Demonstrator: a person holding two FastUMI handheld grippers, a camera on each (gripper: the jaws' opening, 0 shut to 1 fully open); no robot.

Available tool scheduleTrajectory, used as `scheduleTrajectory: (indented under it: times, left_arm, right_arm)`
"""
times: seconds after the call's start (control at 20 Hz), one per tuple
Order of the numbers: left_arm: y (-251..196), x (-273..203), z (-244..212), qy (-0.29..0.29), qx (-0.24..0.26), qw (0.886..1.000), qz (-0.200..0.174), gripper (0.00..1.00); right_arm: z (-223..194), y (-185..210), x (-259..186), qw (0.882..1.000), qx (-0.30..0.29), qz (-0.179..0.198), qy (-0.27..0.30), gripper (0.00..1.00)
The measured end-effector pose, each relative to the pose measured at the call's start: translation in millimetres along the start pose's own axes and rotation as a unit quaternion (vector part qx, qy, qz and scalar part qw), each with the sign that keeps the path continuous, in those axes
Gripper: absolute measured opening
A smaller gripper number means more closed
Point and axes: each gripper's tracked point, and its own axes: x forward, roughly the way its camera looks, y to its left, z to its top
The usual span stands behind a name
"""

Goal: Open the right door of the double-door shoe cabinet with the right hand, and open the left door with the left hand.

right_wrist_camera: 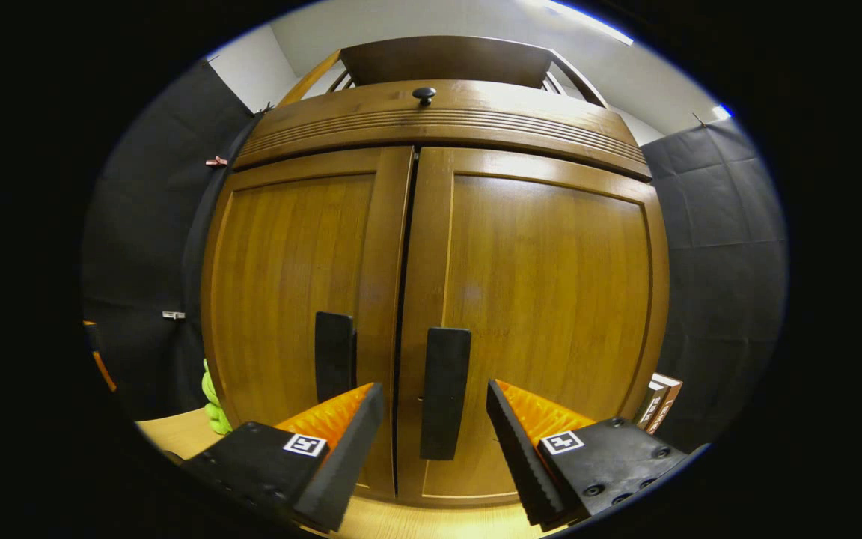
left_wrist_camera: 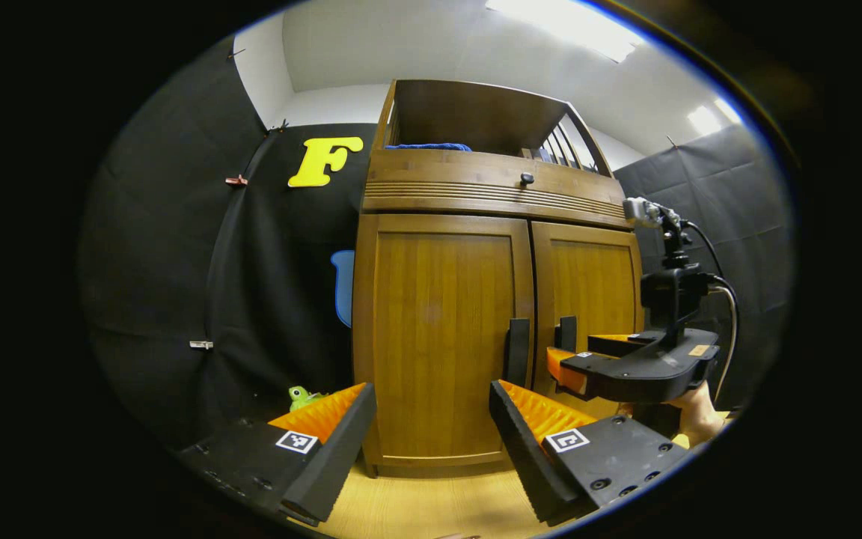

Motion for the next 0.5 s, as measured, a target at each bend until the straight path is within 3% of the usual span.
scheduleTrajectory:
  times: [0.25, 0.4, 0.45, 0.5]
  left_arm:
    - [1.2, 2.4, -0.1, 0.004, 0.004, 1.0, 0.0, 0.94]
    - [3.3, -0.3, -7.3, 0.005, 0.003, 1.0, 0.0, 0.95]
    - [4.1, -0.3, -7.4, 0.006, 0.001, 1.0, -0.001, 0.95]
    - [4.3, 0.6, -8.6, 0.007, 0.0, 1.0, -0.002, 0.95]
  right_arm:
    - [-15.9, -5.4, 24.1, 1.0, 0.004, -0.014, 0.018, 0.74]
    - [-24.1, -4.2, 30.5, 0.999, 0.017, -0.008, 0.029, 0.37]
    - [-29.2, -3.7, 28.6, 0.999, 0.009, -0.004, 0.04, 0.36]
    - [-35.2, -4.5, 30.2, 0.999, 0.002, -0.003, 0.048, 0.45]
